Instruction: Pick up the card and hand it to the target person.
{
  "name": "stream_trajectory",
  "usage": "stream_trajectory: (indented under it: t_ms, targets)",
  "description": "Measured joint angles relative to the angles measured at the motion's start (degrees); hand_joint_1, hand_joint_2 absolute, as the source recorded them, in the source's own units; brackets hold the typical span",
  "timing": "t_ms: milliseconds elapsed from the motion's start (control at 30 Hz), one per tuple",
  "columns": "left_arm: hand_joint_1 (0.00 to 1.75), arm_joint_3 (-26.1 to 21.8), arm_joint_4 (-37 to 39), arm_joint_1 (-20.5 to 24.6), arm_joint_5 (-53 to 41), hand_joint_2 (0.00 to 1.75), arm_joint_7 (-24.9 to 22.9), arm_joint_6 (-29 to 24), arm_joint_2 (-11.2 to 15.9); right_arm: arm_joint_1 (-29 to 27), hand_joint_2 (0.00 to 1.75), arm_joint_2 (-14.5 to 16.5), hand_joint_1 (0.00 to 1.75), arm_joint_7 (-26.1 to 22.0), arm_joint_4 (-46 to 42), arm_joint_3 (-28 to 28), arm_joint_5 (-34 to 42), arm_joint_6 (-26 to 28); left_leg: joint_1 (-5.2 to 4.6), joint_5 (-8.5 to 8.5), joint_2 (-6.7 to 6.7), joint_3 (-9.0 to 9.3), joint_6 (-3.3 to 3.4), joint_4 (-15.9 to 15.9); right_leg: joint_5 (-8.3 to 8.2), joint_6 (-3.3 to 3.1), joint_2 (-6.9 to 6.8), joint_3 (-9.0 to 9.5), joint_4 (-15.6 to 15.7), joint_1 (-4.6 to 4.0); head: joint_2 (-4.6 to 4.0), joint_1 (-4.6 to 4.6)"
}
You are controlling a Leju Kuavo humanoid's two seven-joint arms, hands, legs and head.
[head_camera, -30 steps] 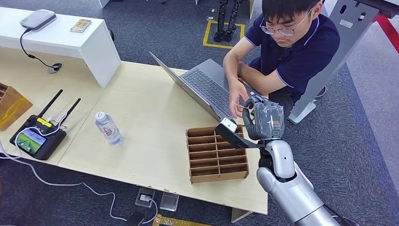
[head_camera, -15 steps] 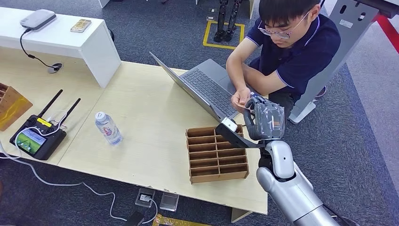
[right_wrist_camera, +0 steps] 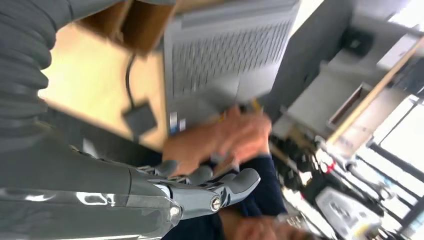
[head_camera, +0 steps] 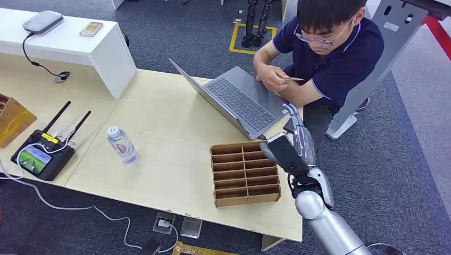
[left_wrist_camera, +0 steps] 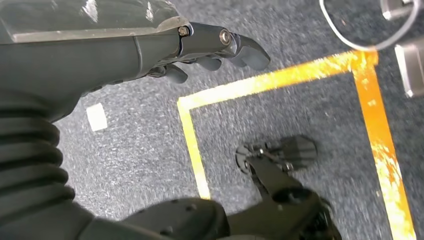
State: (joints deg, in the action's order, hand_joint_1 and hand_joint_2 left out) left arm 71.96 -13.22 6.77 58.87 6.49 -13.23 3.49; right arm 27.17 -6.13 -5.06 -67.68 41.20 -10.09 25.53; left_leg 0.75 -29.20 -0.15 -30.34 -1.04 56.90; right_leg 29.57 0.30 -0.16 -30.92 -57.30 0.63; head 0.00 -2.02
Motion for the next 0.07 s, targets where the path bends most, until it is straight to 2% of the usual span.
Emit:
stream_trajectory:
  t_ms: [67]
  targets:
    - [0.0,-0.2,0.0,-0.2,0.3,0.0,-0.4,-0.8,0.1,-2.1,1.75,-0.6,0.0,-0.6,-2.2,-0.4,5.5,-1.6,0.0,0.0,-0.01,-0.01,0.0,0.0,0.01,0.0,-0.02,0.01,0.0,0.0,0.0,0.0]
